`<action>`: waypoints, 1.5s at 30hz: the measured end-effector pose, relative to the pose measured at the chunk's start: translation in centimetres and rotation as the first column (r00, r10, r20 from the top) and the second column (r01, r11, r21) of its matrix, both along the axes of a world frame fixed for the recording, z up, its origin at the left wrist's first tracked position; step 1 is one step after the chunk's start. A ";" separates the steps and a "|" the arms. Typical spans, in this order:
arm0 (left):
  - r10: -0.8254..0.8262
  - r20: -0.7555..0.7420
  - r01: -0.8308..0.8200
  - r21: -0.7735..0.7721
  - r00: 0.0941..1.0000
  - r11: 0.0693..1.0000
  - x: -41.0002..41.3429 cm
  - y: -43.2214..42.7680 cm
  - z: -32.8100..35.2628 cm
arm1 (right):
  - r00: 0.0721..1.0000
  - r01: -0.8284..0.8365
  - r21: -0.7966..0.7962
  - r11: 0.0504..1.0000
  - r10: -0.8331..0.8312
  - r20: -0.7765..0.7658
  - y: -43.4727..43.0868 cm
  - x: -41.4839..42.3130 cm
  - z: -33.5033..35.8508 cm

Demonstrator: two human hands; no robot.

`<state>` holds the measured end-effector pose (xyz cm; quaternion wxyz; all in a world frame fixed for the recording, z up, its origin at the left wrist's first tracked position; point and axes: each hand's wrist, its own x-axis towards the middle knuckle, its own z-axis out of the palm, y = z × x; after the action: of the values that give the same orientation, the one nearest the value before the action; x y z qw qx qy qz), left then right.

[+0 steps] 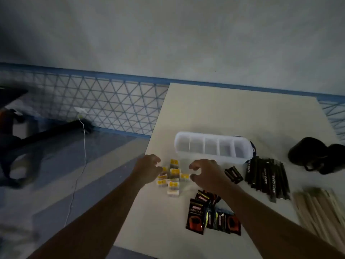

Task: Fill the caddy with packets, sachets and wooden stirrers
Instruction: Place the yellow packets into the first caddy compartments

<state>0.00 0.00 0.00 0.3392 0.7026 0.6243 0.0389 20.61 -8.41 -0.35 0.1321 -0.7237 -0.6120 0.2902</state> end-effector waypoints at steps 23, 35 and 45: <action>-0.231 0.180 0.240 -0.024 0.956 0.971 -0.6 4.2 -4.5 | 0.987 0.159 -0.017 0.987 -0.158 0.019 1.6 -2.9 -3.6; -0.292 0.199 0.306 -0.044 0.936 0.951 1.1 4.2 -4.3 | 0.997 0.049 -0.021 0.999 -0.050 -0.051 2.4 -3.1 -3.9; -0.323 0.192 0.341 -0.067 0.927 0.938 1.5 4.4 -3.7 | 1.000 -0.008 0.005 1.000 0.008 0.018 3.2 -3.6 -5.1</action>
<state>1.46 4.39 -3.70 0.4299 0.7741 0.4646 0.0124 17.03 -5.25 -5.45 0.1273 -0.7235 -0.6169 0.2824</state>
